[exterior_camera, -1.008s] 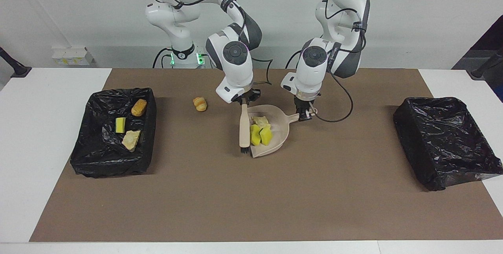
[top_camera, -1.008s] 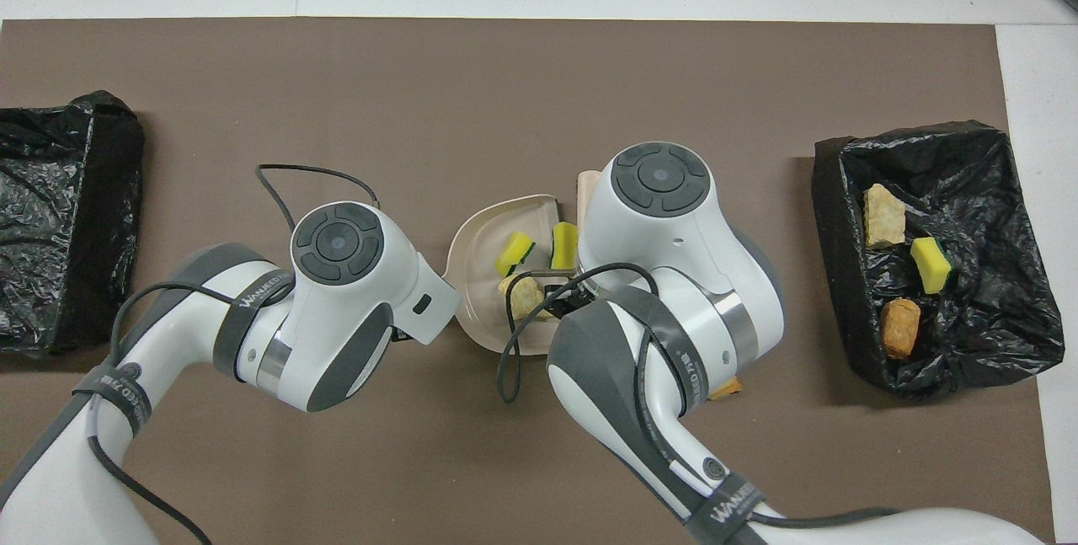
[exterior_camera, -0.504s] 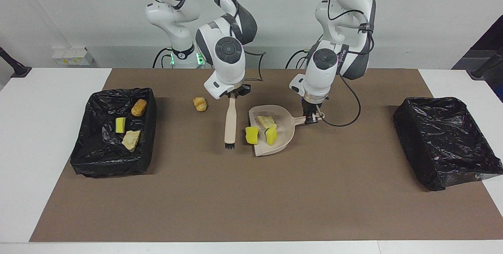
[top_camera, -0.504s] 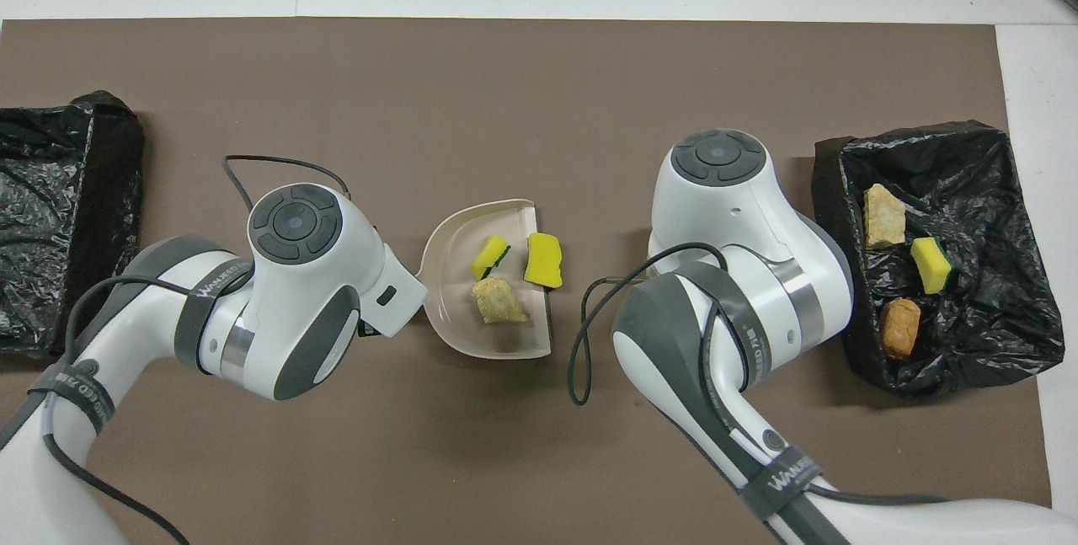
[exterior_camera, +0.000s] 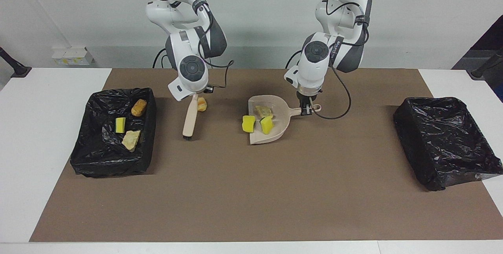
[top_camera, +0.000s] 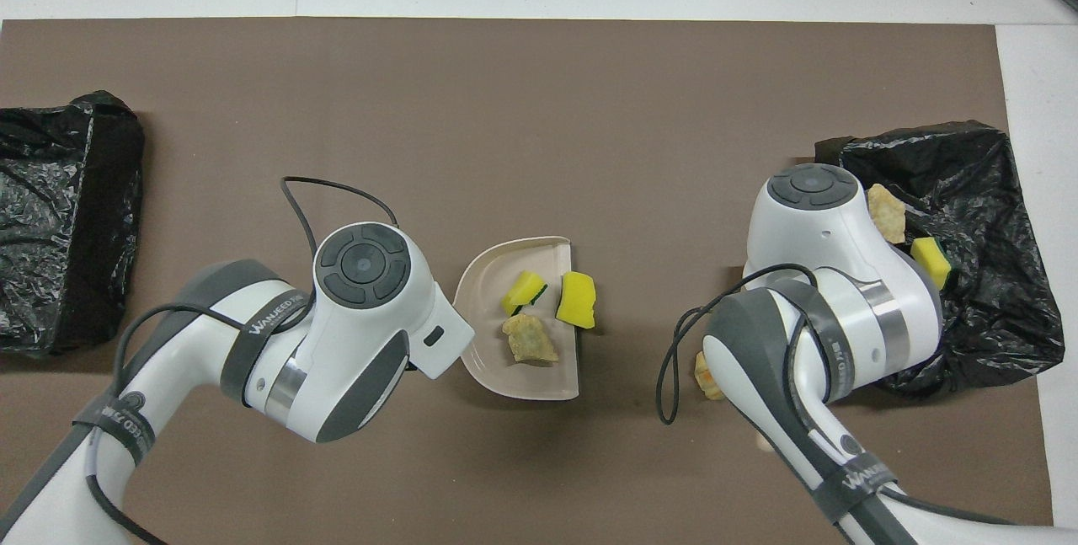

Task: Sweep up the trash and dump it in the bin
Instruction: 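Brush the bread scrap into the dustpan with the right gripper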

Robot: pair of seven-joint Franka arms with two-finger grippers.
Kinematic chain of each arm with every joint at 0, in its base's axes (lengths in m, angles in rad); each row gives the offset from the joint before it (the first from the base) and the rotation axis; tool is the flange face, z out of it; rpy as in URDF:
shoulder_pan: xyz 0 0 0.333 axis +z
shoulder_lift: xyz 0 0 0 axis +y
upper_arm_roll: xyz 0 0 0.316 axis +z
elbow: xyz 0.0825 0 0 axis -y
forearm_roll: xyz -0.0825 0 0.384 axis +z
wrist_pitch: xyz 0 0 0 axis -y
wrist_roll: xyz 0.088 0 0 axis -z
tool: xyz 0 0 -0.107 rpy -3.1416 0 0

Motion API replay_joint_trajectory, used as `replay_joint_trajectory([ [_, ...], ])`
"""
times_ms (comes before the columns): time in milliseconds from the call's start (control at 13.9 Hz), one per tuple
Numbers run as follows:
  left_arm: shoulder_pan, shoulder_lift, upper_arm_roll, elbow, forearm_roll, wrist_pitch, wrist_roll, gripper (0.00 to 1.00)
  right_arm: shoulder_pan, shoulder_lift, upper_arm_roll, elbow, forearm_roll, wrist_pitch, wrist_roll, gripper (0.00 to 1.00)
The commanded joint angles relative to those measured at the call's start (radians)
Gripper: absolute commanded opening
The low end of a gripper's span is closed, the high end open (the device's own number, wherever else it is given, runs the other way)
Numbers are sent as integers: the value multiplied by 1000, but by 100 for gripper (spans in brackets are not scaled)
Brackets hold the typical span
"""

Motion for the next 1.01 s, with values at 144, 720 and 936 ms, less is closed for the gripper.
replay_joint_trajectory([
  [144,-82,-99,14,-114,2,-5,-136,0,-31,-162,16,-224,23,19,-39,0],
  [720,-104,-118,14,-173,2,-2,-236,0,120,-274,19,-396,171,280,61,0],
  [936,-92,-114,14,-177,2,15,-235,0,150,-246,19,-387,226,431,95,0],
])
